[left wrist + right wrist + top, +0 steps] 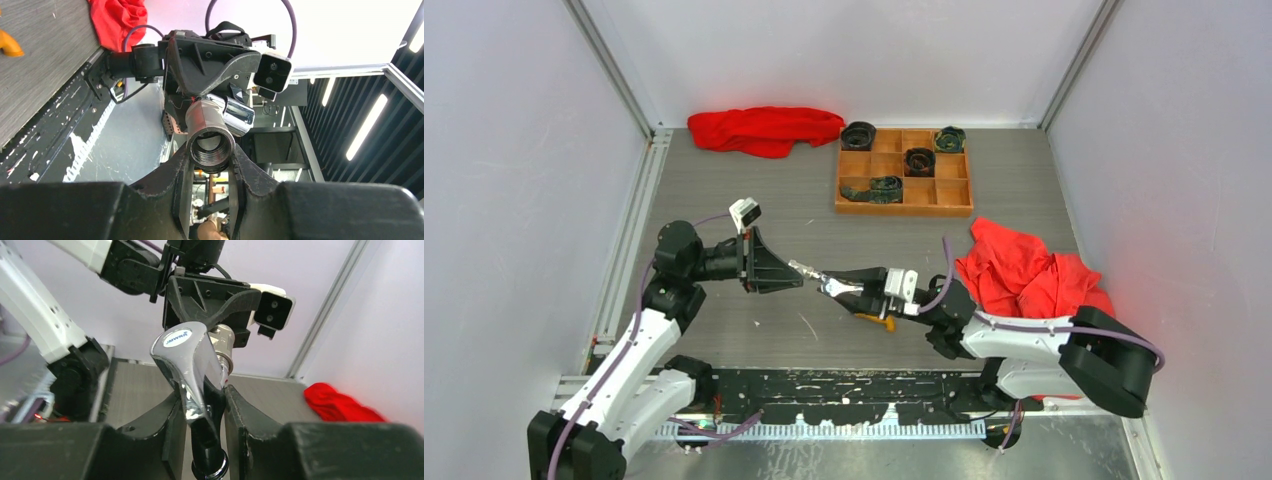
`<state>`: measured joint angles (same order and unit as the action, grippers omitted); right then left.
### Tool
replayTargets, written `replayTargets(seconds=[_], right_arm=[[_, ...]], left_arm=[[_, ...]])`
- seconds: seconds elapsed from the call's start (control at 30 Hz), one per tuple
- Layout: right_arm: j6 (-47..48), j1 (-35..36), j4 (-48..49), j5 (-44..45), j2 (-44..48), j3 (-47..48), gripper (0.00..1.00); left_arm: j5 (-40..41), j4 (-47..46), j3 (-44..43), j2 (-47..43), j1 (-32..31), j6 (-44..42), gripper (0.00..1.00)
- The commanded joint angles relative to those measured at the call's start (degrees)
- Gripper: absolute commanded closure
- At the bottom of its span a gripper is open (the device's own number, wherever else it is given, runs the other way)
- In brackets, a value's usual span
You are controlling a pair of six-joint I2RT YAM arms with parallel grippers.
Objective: Install the water faucets
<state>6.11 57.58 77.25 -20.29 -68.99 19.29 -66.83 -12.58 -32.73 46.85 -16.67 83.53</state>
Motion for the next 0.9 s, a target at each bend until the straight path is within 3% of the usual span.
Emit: replayTargets(seconds=[0.0,0.1,0.17,0.47,0.87], right_arm=[[19.8,2.3,-9.6,-1.7,6.2,4.5,1.00],[38.1,6.8,-20.8,2.2,7.9,6.0,1.00],[47.1,9.6,-23.0,5.4,7.6,6.2,1.00],[72.5,16.9,-24.5,20.1,2.4,5.6,1.00],[88.9,20.5,-17.3,30.4,-5.4,3.8,1.00]], left_arm=[[-1.7,-2.0,-1.1,-1.0,0.0,-4.6,1.00],[-1.7,-0.8,-1.5,-1.1,0.0,-4.5,1.00],[-1.5,-0.4,-1.6,-1.0,-0.1,-4.2,1.00],[-0.1,-0.8,-1.6,-0.8,0.0,-2.4,1.00],[1.2,-2.3,-0.9,-0.1,0.0,-0.7,1.00]])
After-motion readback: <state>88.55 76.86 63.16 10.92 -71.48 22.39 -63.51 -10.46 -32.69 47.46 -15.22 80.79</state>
